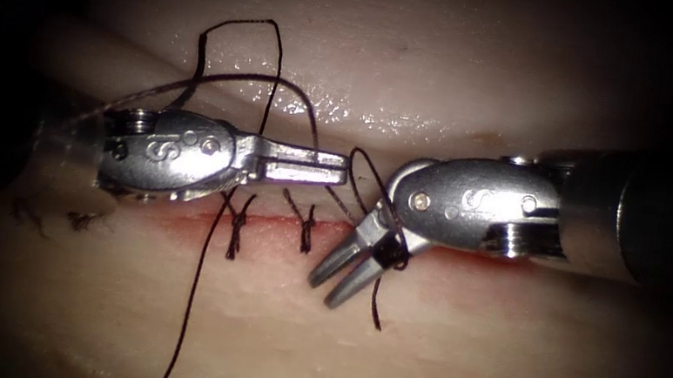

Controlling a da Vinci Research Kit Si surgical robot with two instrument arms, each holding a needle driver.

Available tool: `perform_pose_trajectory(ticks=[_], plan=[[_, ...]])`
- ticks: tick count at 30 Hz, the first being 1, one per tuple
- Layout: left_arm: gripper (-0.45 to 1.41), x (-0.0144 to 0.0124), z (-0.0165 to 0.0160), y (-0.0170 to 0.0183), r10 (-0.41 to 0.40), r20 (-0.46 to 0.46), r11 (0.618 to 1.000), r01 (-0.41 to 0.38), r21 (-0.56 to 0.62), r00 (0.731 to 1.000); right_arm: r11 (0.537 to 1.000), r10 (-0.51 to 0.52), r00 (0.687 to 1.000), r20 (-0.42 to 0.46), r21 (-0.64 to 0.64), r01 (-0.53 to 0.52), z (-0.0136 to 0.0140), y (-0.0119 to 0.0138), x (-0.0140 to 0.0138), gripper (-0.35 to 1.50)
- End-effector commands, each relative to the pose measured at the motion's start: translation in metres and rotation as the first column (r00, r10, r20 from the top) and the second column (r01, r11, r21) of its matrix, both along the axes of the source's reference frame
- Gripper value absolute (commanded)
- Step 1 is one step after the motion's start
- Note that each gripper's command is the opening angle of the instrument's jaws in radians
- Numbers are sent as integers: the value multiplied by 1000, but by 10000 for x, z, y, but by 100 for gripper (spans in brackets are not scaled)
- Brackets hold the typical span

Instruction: Wound Closure

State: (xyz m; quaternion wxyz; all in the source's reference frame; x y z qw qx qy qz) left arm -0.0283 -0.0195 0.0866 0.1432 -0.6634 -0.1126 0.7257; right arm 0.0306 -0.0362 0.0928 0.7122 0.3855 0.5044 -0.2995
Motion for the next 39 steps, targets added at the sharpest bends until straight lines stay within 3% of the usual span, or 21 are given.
perform_pose_trajectory(ticks=[1,8,10,19,27,35,36,39], plan=[[-45,-5,6,-2,0,2,1000,0,7,1000,1000,-10,1000,0,-3,10,8,-3,3,37],[-45,-2,8,-2,-2,-2,1000,2,11,1000,997,-49,998,28,-49,51,10,-9,-8,42],[-45,-2,8,-3,-2,-2,1000,2,16,1000,996,-64,997,40,-65,67,10,-10,-10,54],[-45,-2,11,-5,-3,-3,1000,3,24,1000,989,-104,992,67,-95,110,10,-13,-18,76],[-45,-2,13,-9,-3,-4,1000,3,31,1000,985,-116,990,86,-121,126,18,-18,-17,71],[-45,-4,11,-16,-3,-5,999,3,34,1000,976,-135,984,117,-154,152,37,-23,-15,44],[-45,-4,11,-17,-3,-5,999,3,34,1000,974,-143,982,123,-156,162,38,-23,-15,36],[-45,-4,9,-18,-3,-6,999,3,34,1000,972,-156,979,129,-155,176,40,-23,-14,-28]])
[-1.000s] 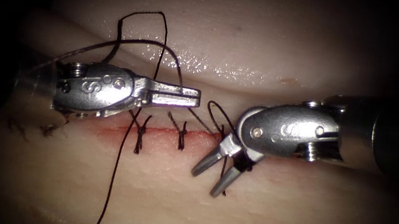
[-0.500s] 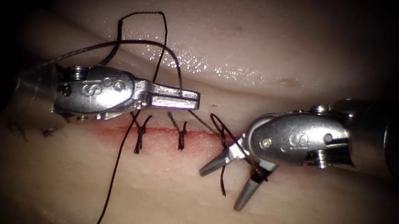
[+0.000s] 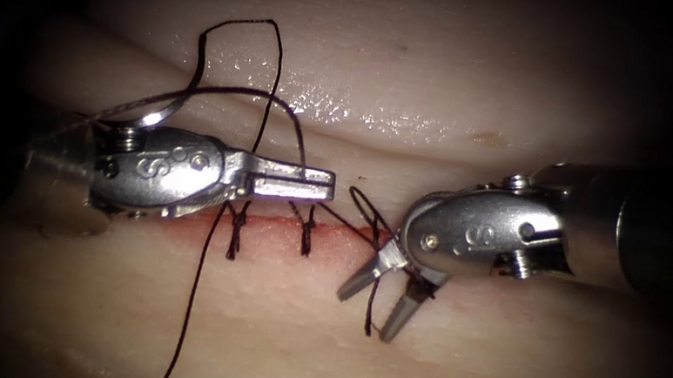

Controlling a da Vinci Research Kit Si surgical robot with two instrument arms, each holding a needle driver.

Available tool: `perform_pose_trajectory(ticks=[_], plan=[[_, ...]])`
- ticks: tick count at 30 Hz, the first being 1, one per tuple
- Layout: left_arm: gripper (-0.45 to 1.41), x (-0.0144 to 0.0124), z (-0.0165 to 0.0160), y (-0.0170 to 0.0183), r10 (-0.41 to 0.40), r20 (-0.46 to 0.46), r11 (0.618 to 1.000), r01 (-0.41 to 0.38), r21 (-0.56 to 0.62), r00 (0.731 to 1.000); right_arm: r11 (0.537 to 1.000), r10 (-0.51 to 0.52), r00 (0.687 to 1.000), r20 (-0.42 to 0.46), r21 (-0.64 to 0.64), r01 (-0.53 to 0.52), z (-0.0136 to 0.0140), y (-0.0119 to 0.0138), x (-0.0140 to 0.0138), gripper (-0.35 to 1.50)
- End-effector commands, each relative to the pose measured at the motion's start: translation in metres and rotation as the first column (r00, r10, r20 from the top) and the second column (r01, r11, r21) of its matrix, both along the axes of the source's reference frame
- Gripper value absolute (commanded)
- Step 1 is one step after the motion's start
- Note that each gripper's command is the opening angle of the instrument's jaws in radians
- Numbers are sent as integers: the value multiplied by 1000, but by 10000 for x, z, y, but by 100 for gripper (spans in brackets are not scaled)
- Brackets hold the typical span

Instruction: Wound Closure

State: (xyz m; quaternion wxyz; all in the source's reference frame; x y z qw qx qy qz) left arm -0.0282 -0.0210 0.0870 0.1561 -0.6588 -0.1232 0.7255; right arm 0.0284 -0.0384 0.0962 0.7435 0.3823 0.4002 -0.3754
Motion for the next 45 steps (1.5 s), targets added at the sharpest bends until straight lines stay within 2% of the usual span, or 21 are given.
perform_pose_trajectory(ticks=[1,15,24,28,34,38,45], plan=[[-45,-5,5,-4,0,0,1000,0,0,1000,1000,-10,1000,-1,7,10,6,0,8,-35],[-45,-8,-12,-33,4,-1,1000,-4,2,1000,1000,-3,1000,27,14,2,-3,16,7,-35],[-45,-8,-17,-53,8,-14,1000,-8,-7,1000,993,98,995,5,64,-98,-21,59,7,-35],[-45,-10,-15,-60,6,-23,1000,-6,-13,1000,987,126,992,-9,105,-125,-29,66,7,-35],[-45,-21,-17,-87,0,-39,1000,-2,-30,999,979,155,988,-2,135,-153,-28,68,6,-35],[-45,-32,-36,-106,16,-33,999,-17,-28,999,969,193,981,11,152,-193,-25,74,6,-35],[-45,-58,-87,-142,51,-7,999,-51,-19,999,951,254,966,50,167,-259,-15,86,8,-35]])
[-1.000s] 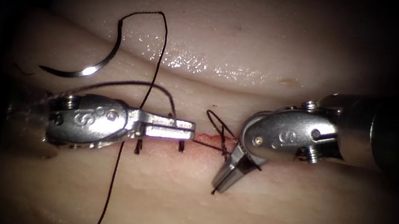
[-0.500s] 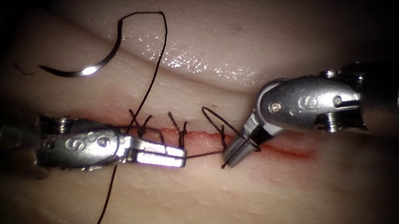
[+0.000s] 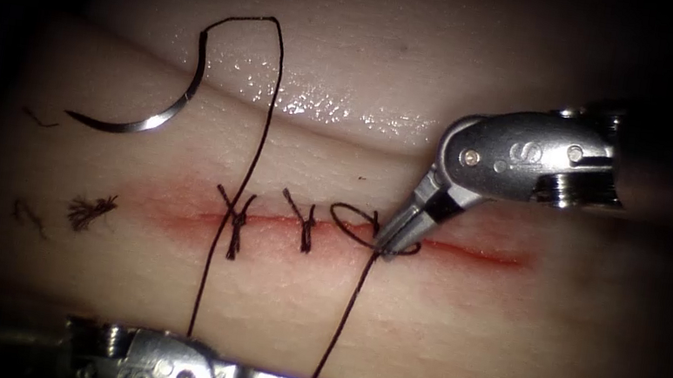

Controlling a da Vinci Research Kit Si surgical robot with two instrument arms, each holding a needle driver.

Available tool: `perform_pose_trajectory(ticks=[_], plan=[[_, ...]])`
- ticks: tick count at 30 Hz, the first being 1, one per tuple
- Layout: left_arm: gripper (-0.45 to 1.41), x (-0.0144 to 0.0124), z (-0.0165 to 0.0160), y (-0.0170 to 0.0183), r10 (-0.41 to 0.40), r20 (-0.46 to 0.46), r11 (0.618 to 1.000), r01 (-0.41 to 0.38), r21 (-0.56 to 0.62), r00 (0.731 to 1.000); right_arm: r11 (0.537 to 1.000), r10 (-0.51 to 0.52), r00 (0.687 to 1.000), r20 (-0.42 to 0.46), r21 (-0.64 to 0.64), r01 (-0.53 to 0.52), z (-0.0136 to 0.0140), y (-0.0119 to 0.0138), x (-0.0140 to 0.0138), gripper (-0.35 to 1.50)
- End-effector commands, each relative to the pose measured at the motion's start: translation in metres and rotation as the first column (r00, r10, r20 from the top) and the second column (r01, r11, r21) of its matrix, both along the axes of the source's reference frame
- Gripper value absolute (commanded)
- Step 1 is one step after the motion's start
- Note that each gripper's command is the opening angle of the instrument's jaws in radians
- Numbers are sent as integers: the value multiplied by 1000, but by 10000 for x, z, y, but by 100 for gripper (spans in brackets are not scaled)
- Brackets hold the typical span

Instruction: Wound Closure

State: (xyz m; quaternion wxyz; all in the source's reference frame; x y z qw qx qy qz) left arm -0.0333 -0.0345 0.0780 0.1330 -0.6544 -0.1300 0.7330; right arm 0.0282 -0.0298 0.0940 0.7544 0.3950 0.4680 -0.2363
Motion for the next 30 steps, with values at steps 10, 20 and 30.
perform_pose_trajectory(ticks=[10,20,30], plan=[[-45,-29,-57,-39,58,0,998,-58,10,998,999,40,998,39,-13,-40,26,3,19,-35],[-45,-43,-99,-72,97,7,995,-97,-1,995,995,88,993,75,-61,-83,50,14,15,-35],[-45,-41,-132,-110,132,8,991,-132,-18,991,987,147,984,103,-87,-139,60,30,21,-35]])
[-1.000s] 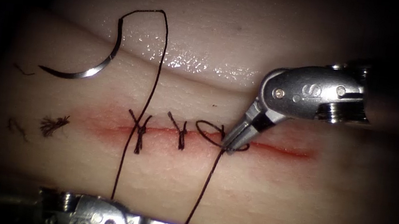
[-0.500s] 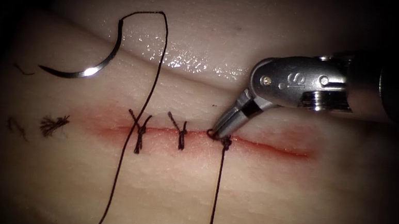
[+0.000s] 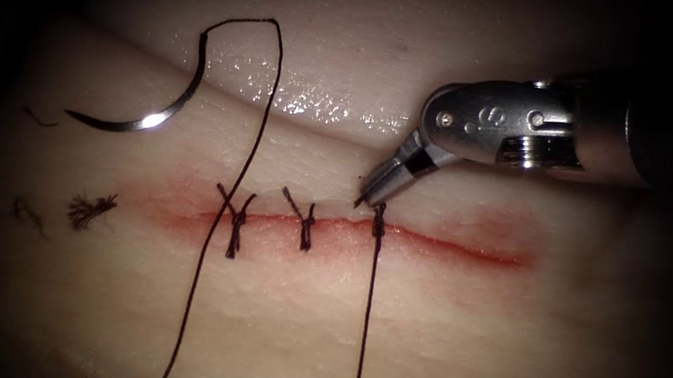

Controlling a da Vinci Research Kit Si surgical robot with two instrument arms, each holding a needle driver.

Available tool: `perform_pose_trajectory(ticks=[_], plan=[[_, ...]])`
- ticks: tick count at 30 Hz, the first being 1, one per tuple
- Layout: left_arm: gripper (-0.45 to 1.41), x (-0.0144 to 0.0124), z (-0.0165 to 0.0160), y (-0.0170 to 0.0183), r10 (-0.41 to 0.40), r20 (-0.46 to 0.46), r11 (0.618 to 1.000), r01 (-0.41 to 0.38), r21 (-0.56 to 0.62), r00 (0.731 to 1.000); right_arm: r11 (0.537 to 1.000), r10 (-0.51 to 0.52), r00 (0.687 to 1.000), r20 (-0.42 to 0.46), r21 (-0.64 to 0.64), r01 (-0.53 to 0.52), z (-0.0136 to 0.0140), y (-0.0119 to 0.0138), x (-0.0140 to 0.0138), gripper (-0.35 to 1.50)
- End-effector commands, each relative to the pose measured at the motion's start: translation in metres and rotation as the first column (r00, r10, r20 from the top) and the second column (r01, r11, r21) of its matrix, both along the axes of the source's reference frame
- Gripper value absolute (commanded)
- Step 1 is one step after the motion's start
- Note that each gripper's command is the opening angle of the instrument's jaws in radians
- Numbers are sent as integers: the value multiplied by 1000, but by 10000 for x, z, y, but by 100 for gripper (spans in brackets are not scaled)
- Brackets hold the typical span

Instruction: Wound Closure

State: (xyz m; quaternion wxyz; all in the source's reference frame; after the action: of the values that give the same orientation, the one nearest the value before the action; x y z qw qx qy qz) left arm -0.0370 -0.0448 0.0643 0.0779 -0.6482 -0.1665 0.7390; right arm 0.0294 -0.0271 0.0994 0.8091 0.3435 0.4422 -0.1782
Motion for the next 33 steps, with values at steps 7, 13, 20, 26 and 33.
perform_pose_trajectory(ticks=[7,13,20,26,33], plan=[[-45,-10,-9,-39,29,16,999,-29,-18,999,998,50,999,22,-29,-49,12,11,12,-35],[-45,-16,-11,-49,43,26,999,-42,-35,999,998,57,998,37,-41,-55,20,10,6,-35],[-45,-22,-9,-47,47,32,998,-46,-36,998,996,54,995,84,-71,-48,31,2,-5,-35],[-45,-19,-19,-25,53,50,999,-53,-9,997,990,138,988,62,-20,-137,25,-3,-10,-35],[-45,-6,-43,36,42,62,998,-39,-45,997,918,392,915,95,27,-396,6,2,-23,109]])
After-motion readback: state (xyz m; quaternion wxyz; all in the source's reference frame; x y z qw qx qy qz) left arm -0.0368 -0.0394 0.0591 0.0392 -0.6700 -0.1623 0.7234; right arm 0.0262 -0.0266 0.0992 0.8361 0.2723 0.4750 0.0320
